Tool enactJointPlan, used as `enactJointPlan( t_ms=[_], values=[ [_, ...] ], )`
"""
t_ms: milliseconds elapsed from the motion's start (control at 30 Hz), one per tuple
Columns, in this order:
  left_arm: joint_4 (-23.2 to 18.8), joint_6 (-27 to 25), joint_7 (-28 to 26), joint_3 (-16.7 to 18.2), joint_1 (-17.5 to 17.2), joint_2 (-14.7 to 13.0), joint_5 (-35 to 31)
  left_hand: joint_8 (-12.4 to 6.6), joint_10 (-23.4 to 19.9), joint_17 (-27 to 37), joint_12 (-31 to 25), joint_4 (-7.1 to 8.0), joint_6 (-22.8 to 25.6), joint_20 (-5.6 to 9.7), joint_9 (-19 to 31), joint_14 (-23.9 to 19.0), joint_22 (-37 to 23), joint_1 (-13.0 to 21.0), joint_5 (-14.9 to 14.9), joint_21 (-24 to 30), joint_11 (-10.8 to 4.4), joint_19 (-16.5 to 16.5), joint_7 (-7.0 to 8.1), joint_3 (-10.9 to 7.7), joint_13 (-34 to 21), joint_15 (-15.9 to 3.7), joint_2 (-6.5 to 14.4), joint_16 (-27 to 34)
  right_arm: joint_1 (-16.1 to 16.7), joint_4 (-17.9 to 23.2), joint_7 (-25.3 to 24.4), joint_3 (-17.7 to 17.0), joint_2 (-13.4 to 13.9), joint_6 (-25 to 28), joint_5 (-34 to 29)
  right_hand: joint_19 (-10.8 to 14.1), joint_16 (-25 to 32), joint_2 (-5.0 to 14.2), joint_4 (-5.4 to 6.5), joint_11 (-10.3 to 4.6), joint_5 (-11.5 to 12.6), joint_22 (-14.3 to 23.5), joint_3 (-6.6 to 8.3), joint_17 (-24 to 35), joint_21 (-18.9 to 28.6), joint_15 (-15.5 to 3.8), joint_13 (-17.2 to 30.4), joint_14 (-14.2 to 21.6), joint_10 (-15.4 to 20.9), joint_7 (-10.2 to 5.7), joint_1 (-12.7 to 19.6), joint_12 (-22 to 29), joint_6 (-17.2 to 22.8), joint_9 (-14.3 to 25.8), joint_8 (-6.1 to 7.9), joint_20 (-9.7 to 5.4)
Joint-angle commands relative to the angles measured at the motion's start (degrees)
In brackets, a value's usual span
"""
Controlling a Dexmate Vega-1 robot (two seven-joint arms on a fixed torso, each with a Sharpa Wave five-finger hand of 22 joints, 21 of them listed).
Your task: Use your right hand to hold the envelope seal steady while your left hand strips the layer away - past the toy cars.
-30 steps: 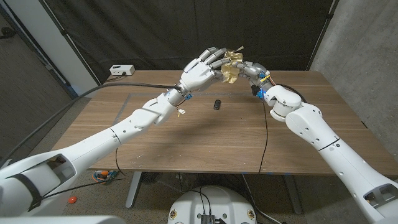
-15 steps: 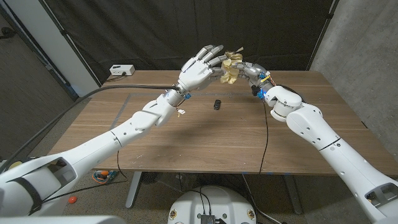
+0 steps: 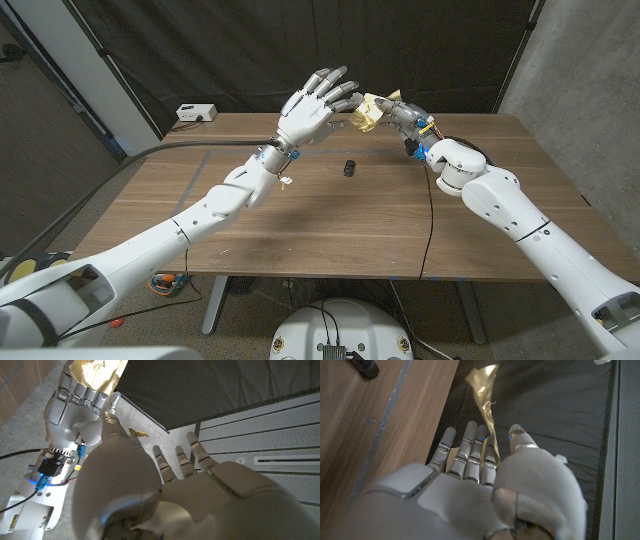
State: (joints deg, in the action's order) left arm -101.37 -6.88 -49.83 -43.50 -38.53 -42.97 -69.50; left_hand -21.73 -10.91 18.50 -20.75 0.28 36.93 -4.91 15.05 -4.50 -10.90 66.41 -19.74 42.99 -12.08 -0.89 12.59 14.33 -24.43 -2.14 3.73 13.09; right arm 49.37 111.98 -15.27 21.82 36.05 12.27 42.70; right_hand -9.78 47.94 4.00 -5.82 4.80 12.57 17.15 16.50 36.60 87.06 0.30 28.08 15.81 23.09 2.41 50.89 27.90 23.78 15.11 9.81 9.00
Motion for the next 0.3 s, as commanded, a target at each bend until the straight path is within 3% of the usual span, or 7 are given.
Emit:
enactJointPlan(
  t_ms=[33,233,300],
  values=[
    [-2.18,-2.16,-1.44,3.38,-4.15,0.03,3.46,0.19,0.90,0.12,0.38,0.31,-0.91,-0.10,0.23,0.49,-0.11,-0.73,-0.62,-0.23,-0.07,-0.69,0.06,0.51,-0.15,-4.39,0.08,-0.52,0.90,2.67,-3.54,1.88,0.04,1.25,-3.54,-3.03,-6.03,-1.43,0.32,2.01,-0.70,-2.10,-0.71,-5.58,-1.39,2.92,-2.43,-4.80,-6.15,0.82,-4.17,-4.32,-8.16,-1.71,0.26,1.61],
    [-0.56,-2.05,0.63,4.02,-4.91,0.59,6.72,0.33,2.48,0.14,0.98,0.88,-1.86,-0.38,0.48,1.24,-0.13,-1.64,-0.82,-0.48,0.01,-1.19,0.04,0.80,-0.13,-3.64,0.35,-0.88,0.44,0.89,-3.96,3.07,-2.38,0.62,-3.84,-3.43,-7.70,-1.49,0.44,2.26,-0.71,-3.01,-0.78,-7.14,-1.95,3.79,-3.22,-5.98,-7.11,0.75,-5.28,-5.28,-9.55,-2.21,0.52,1.58],
    [-1.13,-2.95,2.41,4.46,-5.72,-0.13,7.06,0.35,2.71,0.15,1.07,0.97,-2.04,-0.49,0.52,1.28,-0.13,-1.77,-0.86,-0.56,0.00,-1.36,0.05,0.83,-0.14,-3.57,0.43,-0.89,-0.48,-1.86,-1.87,3.45,-3.52,-0.91,-3.27,-2.70,-8.01,-1.45,0.40,2.22,-0.67,-3.30,-0.73,-7.65,-1.89,3.68,-3.47,-5.76,-6.64,0.88,-5.51,-5.26,-9.42,-2.36,0.77,1.15]
  ],
)
